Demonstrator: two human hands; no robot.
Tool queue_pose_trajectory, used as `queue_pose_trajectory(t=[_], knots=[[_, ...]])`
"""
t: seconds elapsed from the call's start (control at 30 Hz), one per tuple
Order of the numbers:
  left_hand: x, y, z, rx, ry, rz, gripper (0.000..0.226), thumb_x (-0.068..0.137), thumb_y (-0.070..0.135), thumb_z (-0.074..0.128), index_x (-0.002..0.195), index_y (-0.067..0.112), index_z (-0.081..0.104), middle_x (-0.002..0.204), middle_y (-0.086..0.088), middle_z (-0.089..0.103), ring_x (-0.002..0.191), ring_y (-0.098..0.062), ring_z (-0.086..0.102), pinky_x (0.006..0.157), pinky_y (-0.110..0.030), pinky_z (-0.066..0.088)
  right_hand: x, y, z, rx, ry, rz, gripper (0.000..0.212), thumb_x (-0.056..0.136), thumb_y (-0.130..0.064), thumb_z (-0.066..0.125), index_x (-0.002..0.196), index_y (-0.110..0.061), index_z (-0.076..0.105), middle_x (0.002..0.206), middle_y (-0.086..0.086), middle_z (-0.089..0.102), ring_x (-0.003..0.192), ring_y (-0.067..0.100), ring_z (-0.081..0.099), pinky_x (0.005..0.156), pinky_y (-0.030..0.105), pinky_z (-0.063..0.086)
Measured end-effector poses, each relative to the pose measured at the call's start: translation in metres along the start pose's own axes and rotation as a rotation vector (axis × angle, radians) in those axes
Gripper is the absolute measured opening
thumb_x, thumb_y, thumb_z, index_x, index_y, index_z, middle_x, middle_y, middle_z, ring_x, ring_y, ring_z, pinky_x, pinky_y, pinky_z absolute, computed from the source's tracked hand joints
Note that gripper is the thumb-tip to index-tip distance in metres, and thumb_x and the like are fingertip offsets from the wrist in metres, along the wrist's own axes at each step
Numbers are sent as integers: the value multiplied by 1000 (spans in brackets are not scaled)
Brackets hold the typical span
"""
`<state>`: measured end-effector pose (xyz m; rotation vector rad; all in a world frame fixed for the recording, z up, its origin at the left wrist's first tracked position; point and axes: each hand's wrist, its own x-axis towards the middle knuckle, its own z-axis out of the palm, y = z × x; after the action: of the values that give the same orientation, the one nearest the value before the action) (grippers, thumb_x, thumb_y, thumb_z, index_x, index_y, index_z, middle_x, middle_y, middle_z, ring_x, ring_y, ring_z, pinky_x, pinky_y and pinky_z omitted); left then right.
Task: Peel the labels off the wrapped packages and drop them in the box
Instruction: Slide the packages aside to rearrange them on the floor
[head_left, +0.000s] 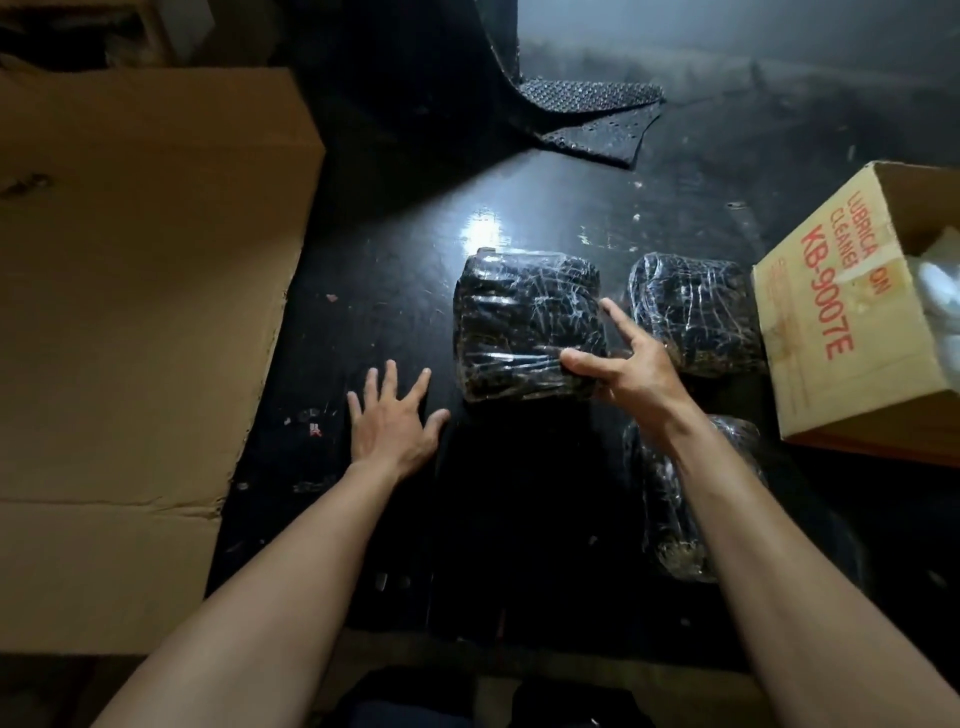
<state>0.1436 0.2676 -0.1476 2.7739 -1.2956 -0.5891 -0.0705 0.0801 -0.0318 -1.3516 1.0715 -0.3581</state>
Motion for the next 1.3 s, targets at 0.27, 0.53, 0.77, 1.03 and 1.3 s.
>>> queue_pose_trajectory(t=[0.27,0.53,0.77,1.03,1.3], knots=[[6,-14,-8,-5,-26,1,59,99,58,41,154,46,24,168,-5,8,154,-27,4,123,-52,12,-72,50,24,-19,35,82,84,78,-2,81,148,-28,43,106,-7,64,73,-12,67,66,7,52],[5,-17,-2,-9,-39,15,61,100,58,37,156,43,18,169,-7,1,155,-27,-3,124,-53,5,-92,101,37,-148,67,120,93,72,-43,86,150,-41,36,147,2,52,135,17,48,116,44,38],[0,-16,7,11,-30,12,64,99,61,34,157,43,15,168,-9,-2,154,-30,-5,123,-56,4,-92,95,38,-527,20,111,89,89,-51,67,158,-28,16,157,4,38,143,23,37,113,35,32],[-6,-14,5,0,-53,6,65,99,62,36,157,43,15,168,-9,-2,154,-30,-5,123,-56,5,-87,82,29,-550,-34,143,94,83,-49,75,157,-27,21,159,5,35,146,24,33,116,38,29],[-8,-12,0,1,3,4,66,96,63,43,155,41,25,167,-10,13,153,-30,8,122,-54,15,-81,70,22,-602,-36,192,90,78,-51,78,152,-28,32,149,9,49,134,26,48,107,37,40]])
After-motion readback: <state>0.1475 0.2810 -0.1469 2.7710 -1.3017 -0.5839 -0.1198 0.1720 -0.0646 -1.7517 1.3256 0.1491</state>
